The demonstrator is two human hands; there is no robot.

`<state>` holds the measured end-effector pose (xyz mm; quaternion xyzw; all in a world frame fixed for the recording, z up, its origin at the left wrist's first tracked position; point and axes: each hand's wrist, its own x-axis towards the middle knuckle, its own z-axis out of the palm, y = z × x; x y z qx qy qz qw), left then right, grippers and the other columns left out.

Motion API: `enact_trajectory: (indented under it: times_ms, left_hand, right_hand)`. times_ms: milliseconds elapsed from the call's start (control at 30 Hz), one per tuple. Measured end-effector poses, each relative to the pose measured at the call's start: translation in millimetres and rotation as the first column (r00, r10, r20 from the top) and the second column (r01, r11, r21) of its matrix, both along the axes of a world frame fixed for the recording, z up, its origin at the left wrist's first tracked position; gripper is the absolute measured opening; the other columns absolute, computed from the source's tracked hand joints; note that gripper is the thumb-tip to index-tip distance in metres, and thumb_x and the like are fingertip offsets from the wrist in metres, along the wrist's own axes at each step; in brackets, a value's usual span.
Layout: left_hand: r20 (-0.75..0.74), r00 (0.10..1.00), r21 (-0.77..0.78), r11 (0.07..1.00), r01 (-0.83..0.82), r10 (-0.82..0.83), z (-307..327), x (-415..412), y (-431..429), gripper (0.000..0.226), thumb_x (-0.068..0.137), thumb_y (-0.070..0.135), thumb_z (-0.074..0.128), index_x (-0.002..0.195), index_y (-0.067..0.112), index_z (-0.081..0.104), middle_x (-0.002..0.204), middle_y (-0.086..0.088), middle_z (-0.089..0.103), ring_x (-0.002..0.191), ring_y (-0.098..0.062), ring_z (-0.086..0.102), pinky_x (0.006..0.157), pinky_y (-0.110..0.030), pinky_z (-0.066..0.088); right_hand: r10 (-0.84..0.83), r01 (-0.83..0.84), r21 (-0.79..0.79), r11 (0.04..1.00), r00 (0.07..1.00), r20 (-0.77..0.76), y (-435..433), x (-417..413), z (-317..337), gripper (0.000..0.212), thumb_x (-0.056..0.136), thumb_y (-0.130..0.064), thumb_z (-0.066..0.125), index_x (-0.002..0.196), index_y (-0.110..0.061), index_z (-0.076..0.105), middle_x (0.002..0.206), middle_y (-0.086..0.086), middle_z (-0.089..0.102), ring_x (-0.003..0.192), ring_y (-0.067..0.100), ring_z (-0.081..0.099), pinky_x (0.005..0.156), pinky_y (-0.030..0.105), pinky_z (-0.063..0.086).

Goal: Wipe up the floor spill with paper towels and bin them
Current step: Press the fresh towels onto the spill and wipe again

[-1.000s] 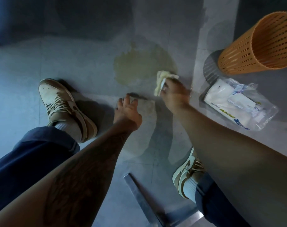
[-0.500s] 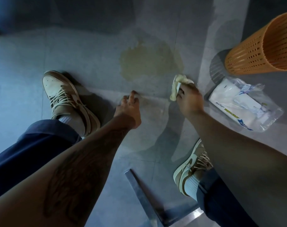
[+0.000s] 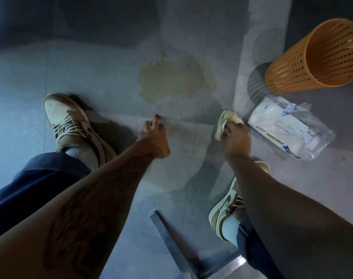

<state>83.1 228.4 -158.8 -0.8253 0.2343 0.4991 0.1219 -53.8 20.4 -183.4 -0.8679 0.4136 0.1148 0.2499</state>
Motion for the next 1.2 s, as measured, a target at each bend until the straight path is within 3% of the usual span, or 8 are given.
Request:
enact_trajectory:
  times_ms: [133,233,433,700,800,933,1000,1200]
  left_hand:
    - [-0.049,0.999,0.001,1.0,-0.009,0.009,-1.6,4.0,0.5,0.084,0.091,0.025,0.049,0.158,0.011,0.0,0.165,-0.008,-0.021,0.153,-0.038,-0.007,0.12,-0.05,0.021]
    - [-0.087,0.996,-0.008,1.0,-0.03,0.029,-4.0,6.8,1.8,0.085,0.09,0.023,0.05,0.158,0.012,0.0,0.165,-0.007,-0.022,0.153,-0.038,-0.009,0.121,-0.052,0.021]
    - [-0.092,0.995,0.004,0.999,-0.046,0.046,-3.0,7.1,-2.5,0.088,0.092,0.026,0.054,0.158,0.013,-0.002,0.165,-0.006,-0.024,0.152,-0.037,-0.011,0.121,-0.052,0.022]
    - [-0.04,0.999,0.021,0.999,-0.034,0.035,-5.8,1.4,-2.9,0.086,0.092,0.026,0.052,0.158,0.011,-0.002,0.165,-0.008,-0.022,0.153,-0.038,-0.008,0.118,-0.051,0.024]
    - [-0.06,0.998,0.026,0.999,-0.031,0.033,-5.9,1.5,-3.7,0.087,0.093,0.025,0.052,0.158,0.011,-0.004,0.164,-0.008,-0.024,0.152,-0.038,-0.01,0.12,-0.052,0.022]
    - [-0.101,0.994,0.005,0.999,-0.042,0.043,-5.6,6.3,0.7,0.089,0.091,0.024,0.054,0.158,0.013,-0.004,0.165,-0.007,-0.024,0.152,-0.037,-0.011,0.121,-0.054,0.019]
    - [-0.101,0.994,-0.009,0.999,-0.037,0.036,-4.5,7.8,3.4,0.09,0.089,0.023,0.055,0.158,0.013,-0.001,0.165,-0.006,-0.023,0.153,-0.036,-0.01,0.121,-0.054,0.022]
    - [-0.022,0.999,0.014,1.0,0.025,-0.025,-6.4,-1.2,1.3,0.087,0.089,0.017,0.049,0.158,0.009,-0.004,0.164,-0.01,-0.025,0.152,-0.04,-0.008,0.117,-0.053,0.03]
  right_hand:
    - [-0.187,0.187,-0.021,0.982,0.982,0.011,-31.3,52.2,-22.3,0.021,0.095,-0.027,0.05,0.1,-0.015,0.066,0.108,0.007,0.066,0.095,0.027,0.061,0.071,0.025,0.035]
    - [-0.046,0.046,-0.055,0.997,0.999,0.0,-33.5,59.9,-21.2,0.023,0.096,-0.019,0.05,0.109,-0.016,0.07,0.114,0.008,0.064,0.101,0.027,0.059,0.073,0.015,0.031]
    - [0.06,-0.06,-0.005,0.998,0.998,0.034,21.7,-17.6,1.2,0.018,0.084,-0.005,0.057,0.095,-0.008,0.072,0.103,0.019,0.066,0.091,0.039,0.063,0.075,0.038,0.053]
    - [-0.021,0.02,-0.034,0.999,0.999,-0.036,-44.9,73.5,-15.1,0.027,0.092,-0.016,0.053,0.112,-0.013,0.071,0.115,0.013,0.067,0.098,0.023,0.06,0.085,0.028,0.045]
    - [0.153,-0.171,0.112,0.979,0.975,0.16,-12.4,84.1,-19.2,0.016,0.081,-0.023,0.056,0.08,-0.014,0.069,0.079,0.014,0.067,0.071,0.028,0.06,0.072,0.054,0.05]
    - [0.567,-0.563,0.177,0.807,0.823,0.029,49.5,54.3,-5.7,0.018,0.091,-0.017,0.056,0.1,-0.013,0.072,0.119,0.014,0.063,0.108,0.034,0.058,0.084,0.034,0.043]
    - [0.657,-0.66,0.109,0.744,0.751,0.062,44.4,42.9,-16.9,0.021,0.089,-0.028,0.056,0.1,-0.018,0.071,0.117,0.006,0.065,0.105,0.028,0.061,0.082,0.029,0.046]
    - [0.095,-0.095,0.004,0.995,0.994,0.052,-13.0,75.7,-26.9,0.021,0.087,-0.023,0.055,0.098,-0.014,0.07,0.093,-0.01,0.063,0.079,0.012,0.059,0.074,0.023,0.047]
